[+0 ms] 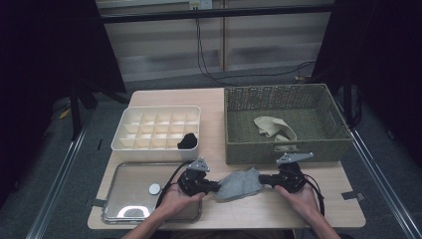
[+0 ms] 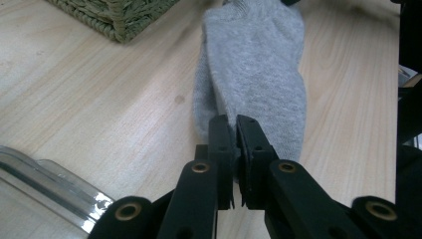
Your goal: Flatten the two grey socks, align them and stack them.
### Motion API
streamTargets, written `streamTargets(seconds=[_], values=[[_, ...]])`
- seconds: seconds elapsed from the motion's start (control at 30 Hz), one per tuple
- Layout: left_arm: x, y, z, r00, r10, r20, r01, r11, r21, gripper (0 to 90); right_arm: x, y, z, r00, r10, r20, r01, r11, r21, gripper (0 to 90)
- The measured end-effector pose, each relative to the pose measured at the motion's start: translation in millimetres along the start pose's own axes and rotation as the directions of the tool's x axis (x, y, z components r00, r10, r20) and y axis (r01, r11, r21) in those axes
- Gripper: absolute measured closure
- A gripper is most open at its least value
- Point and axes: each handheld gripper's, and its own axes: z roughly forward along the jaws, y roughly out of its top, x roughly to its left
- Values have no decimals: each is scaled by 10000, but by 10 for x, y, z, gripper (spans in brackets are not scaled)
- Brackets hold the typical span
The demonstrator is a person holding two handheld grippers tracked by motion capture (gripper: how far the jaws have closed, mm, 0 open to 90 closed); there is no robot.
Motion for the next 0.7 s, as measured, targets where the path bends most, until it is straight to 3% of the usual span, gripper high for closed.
streamTargets(seconds=[0.1, 0.23, 0.3, 0.37, 0.43, 0.53, 0.63, 0.67, 0.7], values=[[-11, 2, 2, 9999, -1, 156, 3, 9999, -115, 861, 0, -23, -96, 10000, 7, -76, -9, 9998, -223, 892], [-36, 11, 10, 9995, 96, 315, -97, 9999, 24, 849, -18, -72, -70, 10000, 20, -20, -20, 9999, 99, 891], [-40, 10, 12, 9993, 54, 359, -52, 10000, -54, 795, -18, -80, -43, 10000, 13, 40, -14, 9997, 243, 888], [-53, 56, -44, 9998, 76, 187, -69, 9993, -361, 693, -13, -91, -15, 9999, -66, 143, 61, 9993, 358, 885], [-60, 121, -112, 9999, 93, 94, -84, 9960, -890, 660, -10, -98, 0, 9998, -117, 165, 109, 9989, 465, 877], [-64, 175, -99, 9986, 434, 287, -397, 9923, -1175, 719, -24, -94, 26, 9998, -124, 162, 115, 9985, 527, 867], [-84, 174, -7, 9966, 650, 512, -608, 9951, -784, 789, -43, -78, 57, 9998, -109, 139, 101, 9985, 546, 860], [-114, 158, 97, 9949, 854, 527, -838, 9959, -329, 789, -46, -74, 62, 9998, -83, 177, 73, 9986, 531, 859], [-117, 151, 136, 9945, 808, 669, -803, 9967, -94, 789, -50, -73, 64, 9998, -99, 159, 90, 9986, 519, 857]])
